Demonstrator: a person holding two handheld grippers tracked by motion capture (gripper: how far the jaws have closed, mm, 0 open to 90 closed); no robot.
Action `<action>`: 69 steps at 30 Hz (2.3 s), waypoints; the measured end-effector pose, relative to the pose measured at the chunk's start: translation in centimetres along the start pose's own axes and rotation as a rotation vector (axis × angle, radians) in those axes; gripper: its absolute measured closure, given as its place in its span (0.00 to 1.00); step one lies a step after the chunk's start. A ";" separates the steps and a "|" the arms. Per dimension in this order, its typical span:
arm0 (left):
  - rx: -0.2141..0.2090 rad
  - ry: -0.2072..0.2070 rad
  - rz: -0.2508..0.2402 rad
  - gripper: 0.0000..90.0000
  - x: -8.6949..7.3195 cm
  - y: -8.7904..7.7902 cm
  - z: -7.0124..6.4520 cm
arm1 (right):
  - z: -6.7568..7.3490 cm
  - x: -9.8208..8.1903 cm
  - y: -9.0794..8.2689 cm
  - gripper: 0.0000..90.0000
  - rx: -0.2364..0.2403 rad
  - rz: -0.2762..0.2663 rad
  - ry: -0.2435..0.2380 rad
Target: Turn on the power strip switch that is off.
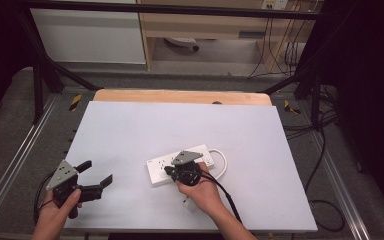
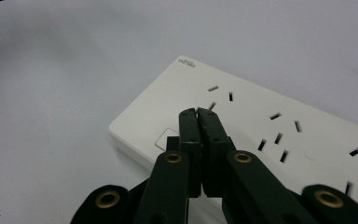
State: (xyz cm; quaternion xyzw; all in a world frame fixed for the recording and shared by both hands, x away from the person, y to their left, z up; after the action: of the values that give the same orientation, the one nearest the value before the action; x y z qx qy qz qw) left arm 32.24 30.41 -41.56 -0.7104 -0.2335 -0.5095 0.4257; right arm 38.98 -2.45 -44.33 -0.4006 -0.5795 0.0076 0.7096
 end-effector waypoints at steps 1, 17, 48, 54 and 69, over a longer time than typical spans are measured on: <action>0.000 0.000 0.000 0.07 0.0 0.0 0.0 | 0.0 0.0 0.0 1.00 -0.001 0.000 0.001; 0.000 0.005 0.003 0.07 0.0 0.0 0.0 | -0.1 -0.1 0.1 1.00 -0.006 0.011 -0.002; -0.001 0.004 0.005 0.07 0.0 0.0 -0.1 | -0.3 -0.2 0.1 1.00 0.009 0.023 0.014; -0.001 0.004 0.005 0.07 0.0 0.0 -0.1 | -0.3 -0.1 -0.1 1.00 0.009 0.013 0.020; -0.001 0.002 0.006 0.07 -0.1 0.1 -0.1 | -0.4 0.3 -0.7 0.94 0.016 -0.039 0.045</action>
State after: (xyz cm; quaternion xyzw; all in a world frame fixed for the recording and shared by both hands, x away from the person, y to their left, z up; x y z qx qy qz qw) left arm 32.23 30.32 -41.62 -0.7107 -0.2306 -0.5090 0.4274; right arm 39.08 -3.06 -43.68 -0.3838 -0.5710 -0.0105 0.7256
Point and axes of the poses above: each handheld gripper's, and its own axes: y roughly forward along the jaws, x roughly out of its top, z roughly to its left, the point moved 1 cm from there along y, roughly forward along the jaws, and after that the axes turned 3 degrees about -y, right-handed, at the moved point
